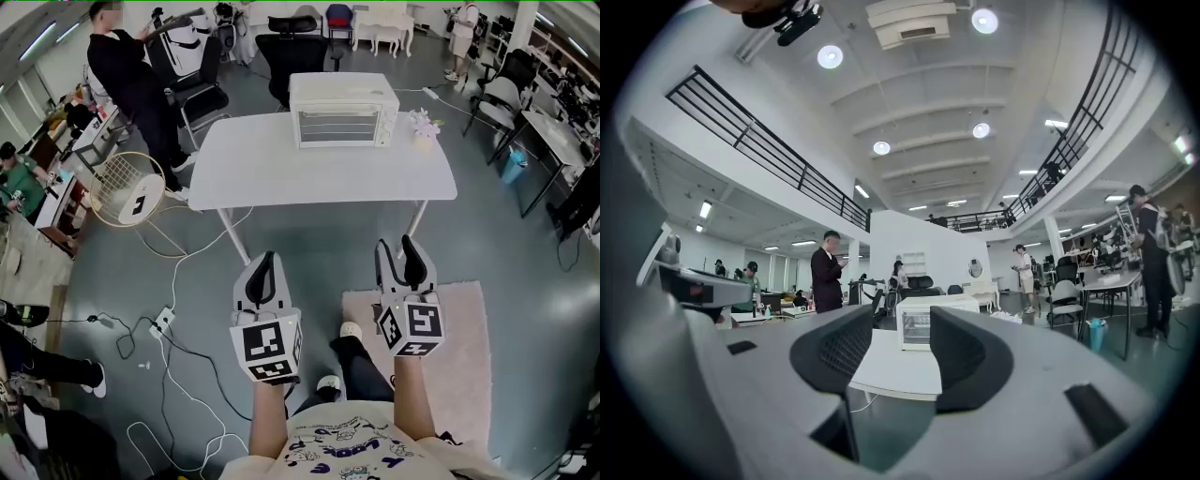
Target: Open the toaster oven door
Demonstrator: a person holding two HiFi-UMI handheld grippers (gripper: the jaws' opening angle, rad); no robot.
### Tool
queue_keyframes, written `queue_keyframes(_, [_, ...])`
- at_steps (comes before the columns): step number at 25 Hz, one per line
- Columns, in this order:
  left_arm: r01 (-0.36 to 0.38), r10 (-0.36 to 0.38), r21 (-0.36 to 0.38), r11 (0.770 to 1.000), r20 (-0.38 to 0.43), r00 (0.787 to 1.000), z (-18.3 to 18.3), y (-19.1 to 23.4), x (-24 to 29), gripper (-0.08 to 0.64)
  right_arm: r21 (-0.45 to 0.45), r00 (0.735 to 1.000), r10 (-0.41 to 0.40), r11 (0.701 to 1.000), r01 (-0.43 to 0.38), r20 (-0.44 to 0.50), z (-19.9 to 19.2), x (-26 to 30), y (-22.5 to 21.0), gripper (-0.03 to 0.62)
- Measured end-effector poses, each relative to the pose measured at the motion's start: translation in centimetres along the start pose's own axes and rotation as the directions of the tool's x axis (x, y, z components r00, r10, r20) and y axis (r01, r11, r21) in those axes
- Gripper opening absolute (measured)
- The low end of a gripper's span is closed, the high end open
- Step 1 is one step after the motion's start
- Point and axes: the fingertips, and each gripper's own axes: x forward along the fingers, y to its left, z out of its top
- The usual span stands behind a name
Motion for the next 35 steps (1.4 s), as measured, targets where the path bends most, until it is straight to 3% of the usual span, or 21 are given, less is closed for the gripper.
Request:
queue_keyframes(9, [-0.030,0.030,0.003,1.000,0.005,1.000,-0.1,0.7,7.0,0.005,0.005,0.999,0.035,0.999,-0.035,0.004,-0.5,7.6,-2.2,0.192])
queue_keyframes(25, [-0.080,0.079,0.014,0.997,0.033,0.996,3.6,0.2,26.0,0.005,0.004,0.995,0.092,0.996,-0.092,0.027,2.0,26.6,-10.0,0.192])
queue_keyframes(35, [-0.109,0.109,0.013,0.994,0.010,0.994,3.2,-0.5,33.6,0.005,0.025,0.994,0.105,0.994,-0.105,0.006,1.0,33.6,-14.1,0.192])
